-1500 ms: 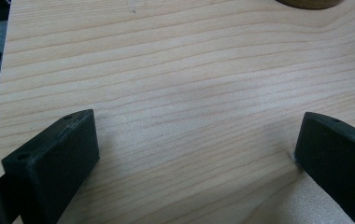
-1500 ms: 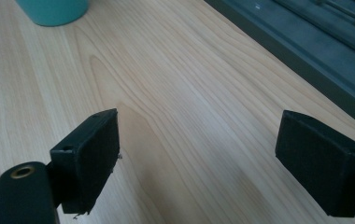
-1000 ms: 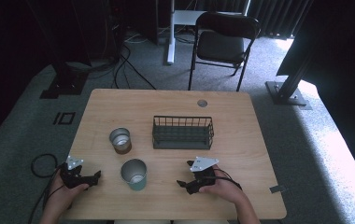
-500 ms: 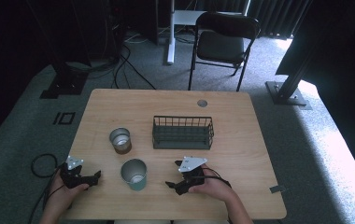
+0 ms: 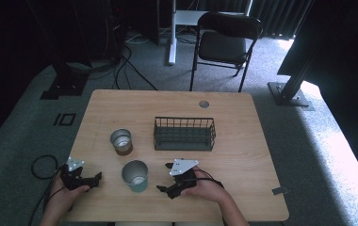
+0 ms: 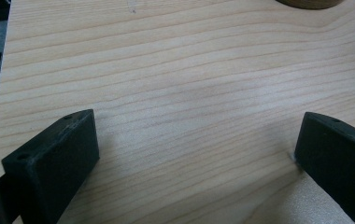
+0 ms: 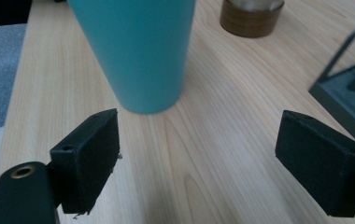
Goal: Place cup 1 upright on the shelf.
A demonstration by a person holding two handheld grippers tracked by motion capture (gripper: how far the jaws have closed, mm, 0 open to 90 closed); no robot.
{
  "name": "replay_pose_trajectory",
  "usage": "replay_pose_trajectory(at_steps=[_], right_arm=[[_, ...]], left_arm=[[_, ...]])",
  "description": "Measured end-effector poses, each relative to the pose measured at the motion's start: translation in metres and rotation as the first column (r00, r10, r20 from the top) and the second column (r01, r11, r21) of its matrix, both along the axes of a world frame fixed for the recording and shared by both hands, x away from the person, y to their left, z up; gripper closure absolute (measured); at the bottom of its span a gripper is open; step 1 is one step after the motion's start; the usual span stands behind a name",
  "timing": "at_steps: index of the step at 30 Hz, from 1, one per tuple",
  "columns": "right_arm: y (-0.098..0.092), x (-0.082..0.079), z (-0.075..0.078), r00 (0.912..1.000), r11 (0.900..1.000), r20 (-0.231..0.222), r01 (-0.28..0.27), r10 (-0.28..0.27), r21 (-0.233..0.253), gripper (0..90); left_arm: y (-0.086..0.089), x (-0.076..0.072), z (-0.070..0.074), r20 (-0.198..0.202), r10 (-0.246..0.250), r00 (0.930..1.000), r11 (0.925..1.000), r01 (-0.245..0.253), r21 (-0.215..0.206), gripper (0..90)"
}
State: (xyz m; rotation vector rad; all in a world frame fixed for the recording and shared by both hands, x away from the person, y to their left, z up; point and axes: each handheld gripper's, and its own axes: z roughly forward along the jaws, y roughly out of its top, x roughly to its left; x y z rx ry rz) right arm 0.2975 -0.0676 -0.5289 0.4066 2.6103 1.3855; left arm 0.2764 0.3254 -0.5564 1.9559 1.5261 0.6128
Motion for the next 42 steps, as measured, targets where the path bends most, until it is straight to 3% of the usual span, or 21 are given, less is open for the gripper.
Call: replay_pose_trajectory(at_steps=[15,24,42], right_arm=[[0.026,-0.004,0.003,0.9974,0.997,0.017,-0.070,0.070,0.032,13.6],[0.039,-0.004,0.010,0.9946,0.990,0.025,-0.102,0.100,0.092,13.4],[0.059,-0.001,0.010,0.9925,0.977,0.048,-0.119,0.112,0.175,12.5]], left_arm=[[0.000,0.000,0.000,-0.001,-0.001,1.0000,1.0000,0.001,0.001,0.5],[0.000,0.000,0.000,-0.001,-0.001,1.0000,1.0000,0.001,0.001,0.5],[0.000,0.000,0.000,-0.001,-0.001,1.0000,1.0000,0.001,0.001,0.5]])
